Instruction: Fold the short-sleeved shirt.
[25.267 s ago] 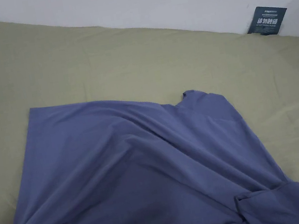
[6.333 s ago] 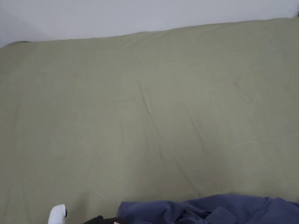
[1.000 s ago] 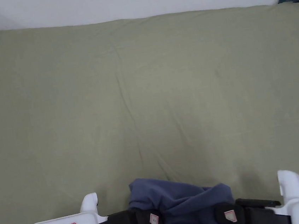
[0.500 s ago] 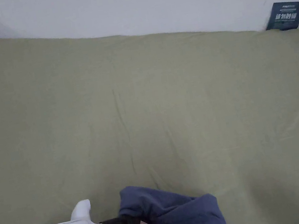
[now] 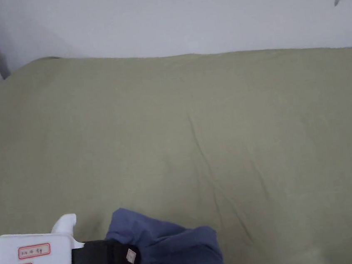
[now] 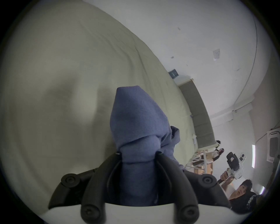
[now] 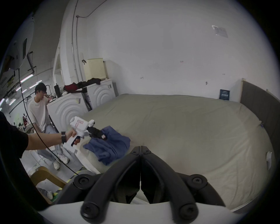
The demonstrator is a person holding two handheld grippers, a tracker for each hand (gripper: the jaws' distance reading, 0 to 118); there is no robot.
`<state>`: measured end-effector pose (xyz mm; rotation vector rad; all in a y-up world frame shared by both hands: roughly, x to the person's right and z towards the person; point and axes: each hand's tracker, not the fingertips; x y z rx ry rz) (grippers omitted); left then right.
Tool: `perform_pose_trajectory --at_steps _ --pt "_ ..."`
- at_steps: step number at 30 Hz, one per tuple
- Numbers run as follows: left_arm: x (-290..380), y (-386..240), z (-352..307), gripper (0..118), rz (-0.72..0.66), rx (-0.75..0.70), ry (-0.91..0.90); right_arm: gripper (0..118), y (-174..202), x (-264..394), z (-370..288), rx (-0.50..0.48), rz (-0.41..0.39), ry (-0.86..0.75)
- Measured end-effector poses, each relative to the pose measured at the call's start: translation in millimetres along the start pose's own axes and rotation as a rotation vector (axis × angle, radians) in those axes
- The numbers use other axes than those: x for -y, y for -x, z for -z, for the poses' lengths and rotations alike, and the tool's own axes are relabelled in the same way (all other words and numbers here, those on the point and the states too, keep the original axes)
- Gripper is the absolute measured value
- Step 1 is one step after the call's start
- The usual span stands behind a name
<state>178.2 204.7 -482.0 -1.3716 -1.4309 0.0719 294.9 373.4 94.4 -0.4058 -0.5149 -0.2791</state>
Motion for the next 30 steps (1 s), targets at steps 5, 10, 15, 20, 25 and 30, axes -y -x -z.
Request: perform_pose_trajectory --at_steps 5,10,15,20,25,30 --pt "-30.4 59.2 -87.9 24 0.006 -0.141 -0.045 0 21.1 -1.6 34.4 -0.074 0.019 0.033" --pt "-56.3 112.3 -157.3 24 0.025 -0.302 -0.021 0 44.7 -4.5 67.6 -0.117 0.004 0.075" --pt "-71.1 146.3 -195.1 24 0.037 -0.396 -0.047 0 59.8 -1.5 86.1 -0.153 -0.015 0.13" --pt "-66.8 151.3 -194.1 26 0.02 -0.384 -0.07 0 66.5 2.9 89.5 -0.17 -0.016 0.153" --pt "-56.7 132.5 -204.4 102 0.046 -0.511 -0.195 0 77.0 -7.5 85.9 -0.194 -0.022 0.133" --pt "-34.5 93.3 -243.4 109 0.047 -0.582 -0.405 0 78.7 -13.5 66.8 -0.226 -0.017 0.086"
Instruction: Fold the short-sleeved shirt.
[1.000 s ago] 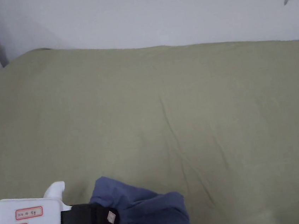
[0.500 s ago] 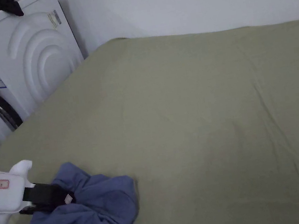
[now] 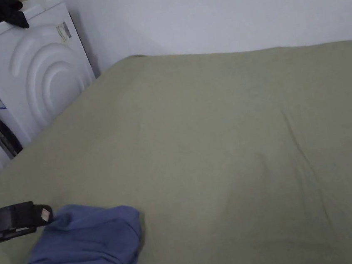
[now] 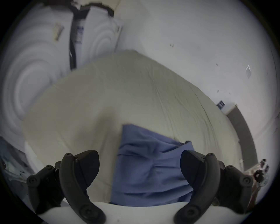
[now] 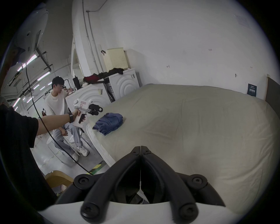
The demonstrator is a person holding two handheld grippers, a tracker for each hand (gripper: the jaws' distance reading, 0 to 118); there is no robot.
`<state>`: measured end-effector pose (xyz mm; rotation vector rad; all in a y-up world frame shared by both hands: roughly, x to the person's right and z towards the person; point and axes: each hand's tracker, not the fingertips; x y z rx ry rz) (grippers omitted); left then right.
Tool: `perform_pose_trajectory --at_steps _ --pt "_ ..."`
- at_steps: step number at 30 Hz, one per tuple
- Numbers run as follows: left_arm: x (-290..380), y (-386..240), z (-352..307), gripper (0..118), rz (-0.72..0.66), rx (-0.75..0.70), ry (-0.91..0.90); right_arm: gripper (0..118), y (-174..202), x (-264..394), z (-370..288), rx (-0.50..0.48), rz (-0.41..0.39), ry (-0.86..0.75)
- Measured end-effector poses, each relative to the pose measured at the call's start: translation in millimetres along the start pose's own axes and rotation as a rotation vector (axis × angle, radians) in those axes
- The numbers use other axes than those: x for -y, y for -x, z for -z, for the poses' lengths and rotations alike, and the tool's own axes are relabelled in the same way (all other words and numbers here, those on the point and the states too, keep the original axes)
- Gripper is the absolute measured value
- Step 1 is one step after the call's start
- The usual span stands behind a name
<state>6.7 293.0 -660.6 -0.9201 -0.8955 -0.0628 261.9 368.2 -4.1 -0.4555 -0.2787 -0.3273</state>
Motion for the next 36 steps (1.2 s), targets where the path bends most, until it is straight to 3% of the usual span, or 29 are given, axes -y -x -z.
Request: perform_pose_trajectory --at_steps 2,3,4,6,8,10,13,19,26,29,32,36 --pt "3.1 -12.7 -24.0 107 -0.001 -0.061 -0.032 0 -7.8 8.7 -15.1 -0.014 0.009 -0.014" --pt "6.5 -22.8 -34.9 97 -0.023 -0.054 -0.052 0 -9.5 11.9 -19.5 0.005 0.013 -0.021" --pt "11.6 -37.4 -46.5 77 -0.055 -0.034 -0.072 0 -11.6 14.0 -22.9 0.024 0.021 -0.023" --pt "23.7 -71.3 -61.6 0 -0.031 0.023 -0.104 0 -19.3 22.3 -34.4 0.046 0.039 -0.041" --pt "42.9 -124.6 -76.3 0 0.096 -0.038 -0.255 0 -24.9 27.4 -42.2 0.101 0.051 -0.065" --pt "61.9 -175.9 -86.8 0 0.135 0.023 -0.336 0 -32.9 33.6 -50.6 0.184 0.045 -0.079" --pt "77.8 -256.1 -91.4 0 0.189 0.086 -0.376 0 -46.9 35.3 -54.1 0.34 0.054 -0.048" --pt "105.1 -399.4 -68.7 0 0.351 0.112 -0.378 0 -82.1 20.1 -71.6 0.48 0.118 -0.142" --pt "138.4 -527.4 -67.8 0 0.532 0.079 -0.49 0 -108.7 -30.8 -91.8 0.655 0.045 -0.248" --pt "148.4 -555.2 -64.1 0 0.554 0.094 -0.534 0 -116.5 -43.9 -102.6 0.643 0.08 -0.3" --pt "156.3 -577.1 -61.7 0 0.584 0.108 -0.548 0 -115.0 -51.5 -107.8 0.67 0.071 -0.325" --pt "156.5 -595.3 -58.9 0 0.586 0.149 -0.528 0 -141.0 -55.4 -80.9 0.692 0.046 -0.324"
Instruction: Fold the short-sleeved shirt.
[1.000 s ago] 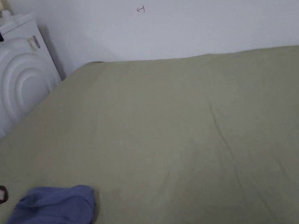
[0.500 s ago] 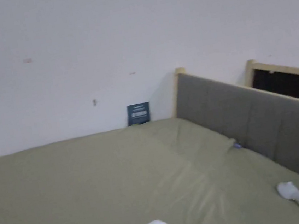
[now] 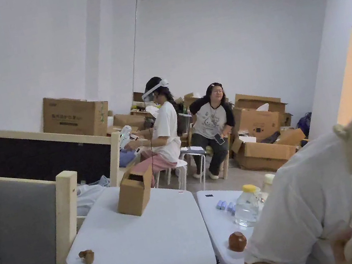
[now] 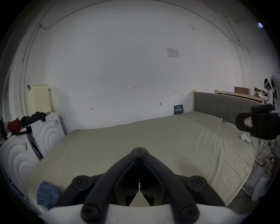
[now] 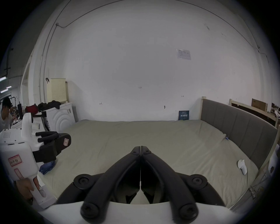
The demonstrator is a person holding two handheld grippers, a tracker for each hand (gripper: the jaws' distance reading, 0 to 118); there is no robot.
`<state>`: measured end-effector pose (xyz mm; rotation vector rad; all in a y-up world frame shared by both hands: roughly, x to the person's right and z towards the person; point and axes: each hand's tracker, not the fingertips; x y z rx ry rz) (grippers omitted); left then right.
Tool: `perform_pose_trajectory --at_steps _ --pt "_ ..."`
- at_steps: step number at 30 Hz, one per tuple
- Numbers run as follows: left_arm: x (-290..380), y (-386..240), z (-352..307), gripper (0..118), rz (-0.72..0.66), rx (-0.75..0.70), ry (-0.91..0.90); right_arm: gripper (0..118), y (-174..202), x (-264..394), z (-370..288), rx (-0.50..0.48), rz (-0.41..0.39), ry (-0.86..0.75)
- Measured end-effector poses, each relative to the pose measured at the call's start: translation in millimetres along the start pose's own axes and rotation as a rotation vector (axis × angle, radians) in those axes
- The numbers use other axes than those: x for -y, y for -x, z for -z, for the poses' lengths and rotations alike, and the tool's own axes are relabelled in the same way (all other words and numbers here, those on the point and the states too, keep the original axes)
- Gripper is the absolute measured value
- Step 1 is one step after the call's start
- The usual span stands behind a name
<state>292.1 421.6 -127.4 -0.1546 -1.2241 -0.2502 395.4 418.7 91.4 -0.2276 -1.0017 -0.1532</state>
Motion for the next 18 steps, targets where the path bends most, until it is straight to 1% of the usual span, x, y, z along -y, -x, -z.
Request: perform_pose_trajectory --at_steps 1,2,4,5,8,9,10,11,12,13,14,15,16,18 --pt "-2.0 -1.3 -0.1 0 -0.007 0.005 0.001 0 0.9 0.0 2.4 0.007 -0.006 -0.008" --pt "-3.3 -1.8 -1.5 0 -0.017 0.008 -0.008 0 2.0 -4.1 -12.1 0.0 -0.01 -0.012" --pt "-7.3 -0.3 -4.2 0 -0.019 0.005 -0.022 0 5.1 -2.6 -9.3 -0.009 -0.022 -0.011" --pt "-6.2 -7.9 11.0 0 -0.018 -0.009 -0.032 0 6.6 -1.0 -6.5 -0.008 -0.027 -0.01" --pt "-11.6 2.2 15.3 0 -0.056 -0.031 -0.036 0 11.8 0.2 -4.3 -0.035 -0.016 0.003" --pt "-19.9 -4.7 5.7 7 -0.066 -0.03 -0.03 2 14.5 1.2 -1.0 -0.034 -0.013 0.005" --pt "-21.4 -2.3 5.9 19 -0.068 -0.039 -0.031 10 15.7 2.1 8.2 -0.036 -0.011 0.005" --pt "-22.7 -0.1 6.0 45 -0.063 -0.057 -0.032 26 17.7 2.5 11.3 -0.034 -0.011 0.003" --pt "-25.2 2.7 5.8 93 -0.06 -0.08 -0.025 60 20.7 2.6 13.9 -0.021 -0.015 -0.008" --pt "-26.6 9.5 12.0 117 -0.072 -0.087 -0.008 83 23.6 0.5 16.8 -0.005 -0.025 -0.013" --pt "-27.9 14.0 13.8 118 -0.089 -0.093 0.008 96 25.6 -2.8 19.3 0.008 -0.036 -0.007" --pt "-28.3 18.6 14.6 118 -0.143 -0.095 0.002 96 28.0 -5.0 22.0 0.014 -0.039 0.003" --pt "-27.6 21.9 11.1 118 -0.201 -0.125 -0.042 98 30.3 -7.0 23.6 0.023 -0.048 0.008" --pt "-27.6 26.5 16.2 118 -0.29 -0.07 -0.023 99 32.3 -10.3 21.3 0.023 -0.052 -0.007"
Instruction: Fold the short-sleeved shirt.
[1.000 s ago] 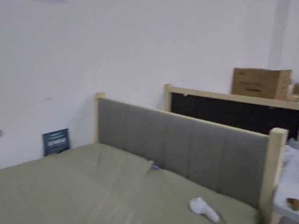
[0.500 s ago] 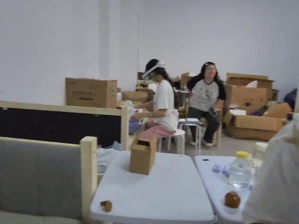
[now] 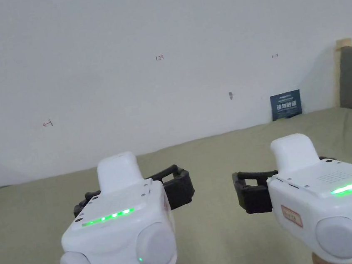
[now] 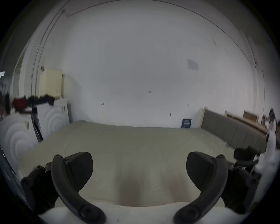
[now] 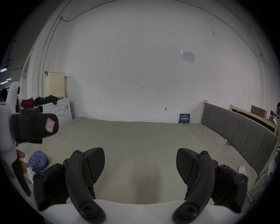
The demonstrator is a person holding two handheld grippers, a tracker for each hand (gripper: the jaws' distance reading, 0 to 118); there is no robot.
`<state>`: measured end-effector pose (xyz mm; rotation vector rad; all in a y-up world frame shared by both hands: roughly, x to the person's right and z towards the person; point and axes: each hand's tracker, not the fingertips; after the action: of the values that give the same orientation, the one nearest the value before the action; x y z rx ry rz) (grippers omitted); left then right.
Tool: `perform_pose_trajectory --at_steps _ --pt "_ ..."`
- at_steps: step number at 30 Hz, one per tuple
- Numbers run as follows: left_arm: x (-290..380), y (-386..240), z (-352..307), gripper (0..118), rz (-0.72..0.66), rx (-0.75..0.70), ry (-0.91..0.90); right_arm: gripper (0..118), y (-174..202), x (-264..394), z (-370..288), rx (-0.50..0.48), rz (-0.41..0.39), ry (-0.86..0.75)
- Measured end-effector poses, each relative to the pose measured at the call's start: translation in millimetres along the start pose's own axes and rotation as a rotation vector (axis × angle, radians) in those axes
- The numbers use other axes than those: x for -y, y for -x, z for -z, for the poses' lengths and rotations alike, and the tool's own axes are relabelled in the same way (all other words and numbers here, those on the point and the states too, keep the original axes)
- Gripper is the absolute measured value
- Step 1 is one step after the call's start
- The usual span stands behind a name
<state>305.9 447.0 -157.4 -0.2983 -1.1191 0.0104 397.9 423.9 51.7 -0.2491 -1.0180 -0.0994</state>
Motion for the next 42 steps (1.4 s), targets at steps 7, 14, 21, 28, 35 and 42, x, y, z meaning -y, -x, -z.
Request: perform_pose_trajectory --at_steps 7,14,21,28,35,42 --pt "-19.9 8.2 -11.2 118 -0.046 -0.07 0.011 99 3.3 -6.1 -10.4 0.005 0.026 -0.019" --pt "-20.7 -5.3 -22.5 118 0.086 -0.122 -0.051 99 8.3 -9.4 -20.6 -0.02 0.04 -0.044" --pt "-26.8 -6.8 -27.1 113 0.014 -0.12 0.042 99 11.4 -15.0 -33.4 -0.038 0.054 -0.089" --pt "-37.4 12.1 -41.9 103 -0.101 -0.059 -0.041 99 3.5 -16.8 -43.3 -0.015 0.069 -0.114" --pt "-41.0 18.3 -50.2 112 -0.095 -0.14 -0.092 99 4.4 -14.1 -49.9 -0.002 0.068 -0.11" --pt "-27.0 20.7 -55.0 112 -0.059 -0.215 -0.097 99 12.2 -11.4 -63.3 -0.021 0.075 -0.123"
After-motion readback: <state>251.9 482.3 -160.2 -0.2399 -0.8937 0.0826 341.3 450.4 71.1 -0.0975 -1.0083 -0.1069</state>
